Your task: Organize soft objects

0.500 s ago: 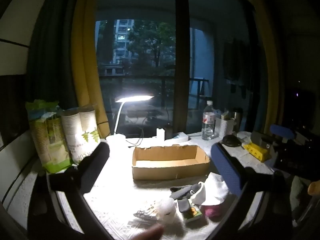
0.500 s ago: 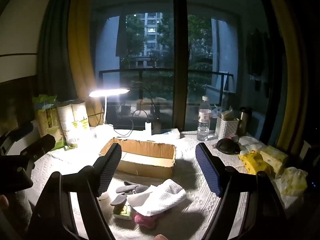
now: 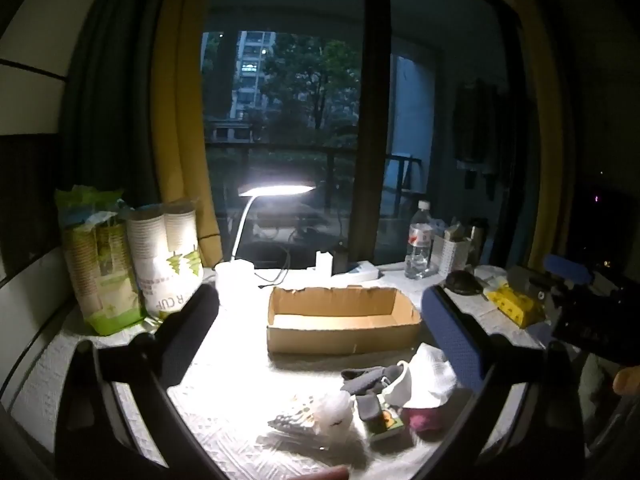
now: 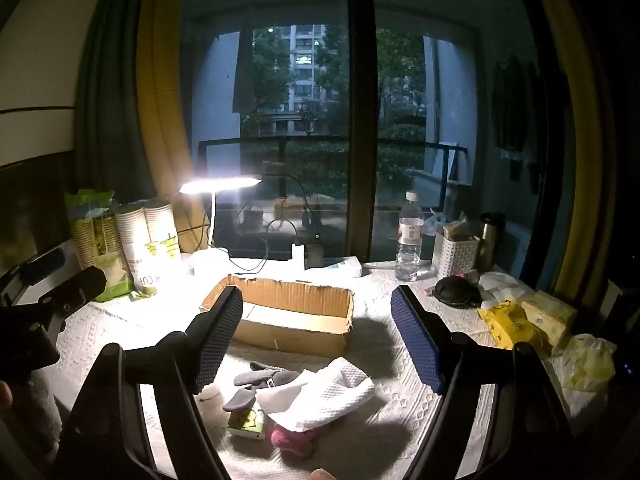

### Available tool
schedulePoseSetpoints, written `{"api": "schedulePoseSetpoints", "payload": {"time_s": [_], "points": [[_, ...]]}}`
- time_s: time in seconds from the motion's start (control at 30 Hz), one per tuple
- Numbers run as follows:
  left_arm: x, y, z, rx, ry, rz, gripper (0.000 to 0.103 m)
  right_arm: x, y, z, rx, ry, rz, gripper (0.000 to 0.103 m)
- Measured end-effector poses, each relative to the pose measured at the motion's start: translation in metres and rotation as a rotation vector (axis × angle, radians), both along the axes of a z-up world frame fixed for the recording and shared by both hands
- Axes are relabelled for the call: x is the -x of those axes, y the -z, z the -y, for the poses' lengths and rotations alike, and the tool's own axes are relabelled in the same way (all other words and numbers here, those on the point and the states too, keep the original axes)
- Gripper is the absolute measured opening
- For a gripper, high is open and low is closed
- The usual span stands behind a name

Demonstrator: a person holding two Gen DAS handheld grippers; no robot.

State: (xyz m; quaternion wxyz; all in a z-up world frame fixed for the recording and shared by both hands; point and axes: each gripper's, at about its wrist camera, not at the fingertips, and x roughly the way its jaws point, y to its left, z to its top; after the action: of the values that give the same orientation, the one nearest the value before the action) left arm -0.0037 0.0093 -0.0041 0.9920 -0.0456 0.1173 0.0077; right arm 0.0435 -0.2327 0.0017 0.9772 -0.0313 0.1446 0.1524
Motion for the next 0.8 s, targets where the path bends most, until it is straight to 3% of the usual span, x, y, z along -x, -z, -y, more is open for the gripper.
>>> {"api": "schedulePoseSetpoints", "payload": {"time_s": [0.8], "points": [[-0.0021, -0.0054, 0.0017, 0.001, 0.014, -0.014, 0.102, -0.0006, -0.0011, 0.0009, -0.003, 0.002, -0.004, 0.080]]}}
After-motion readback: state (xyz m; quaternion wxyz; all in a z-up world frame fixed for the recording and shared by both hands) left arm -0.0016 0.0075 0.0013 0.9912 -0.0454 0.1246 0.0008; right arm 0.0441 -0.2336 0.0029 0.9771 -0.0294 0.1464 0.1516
